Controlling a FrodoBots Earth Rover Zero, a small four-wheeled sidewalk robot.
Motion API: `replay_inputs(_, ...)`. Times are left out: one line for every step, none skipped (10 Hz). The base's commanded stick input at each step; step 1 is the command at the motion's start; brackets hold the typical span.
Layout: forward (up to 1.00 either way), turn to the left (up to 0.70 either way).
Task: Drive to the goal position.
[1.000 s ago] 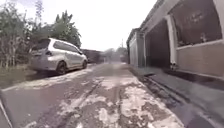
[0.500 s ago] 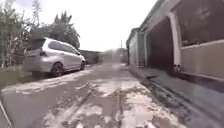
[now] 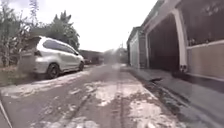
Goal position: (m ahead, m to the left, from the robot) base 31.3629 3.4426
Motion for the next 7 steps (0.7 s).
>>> replay_inputs(0.7, 0.01)
replay_inputs(0.7, 0.01)
replay_inputs(0.7, 0.01)
replay_inputs(0.7, 0.01)
replay_inputs(0.7, 0.01)
replay_inputs(0.7, 0.01)
replay_inputs(0.7, 0.01)
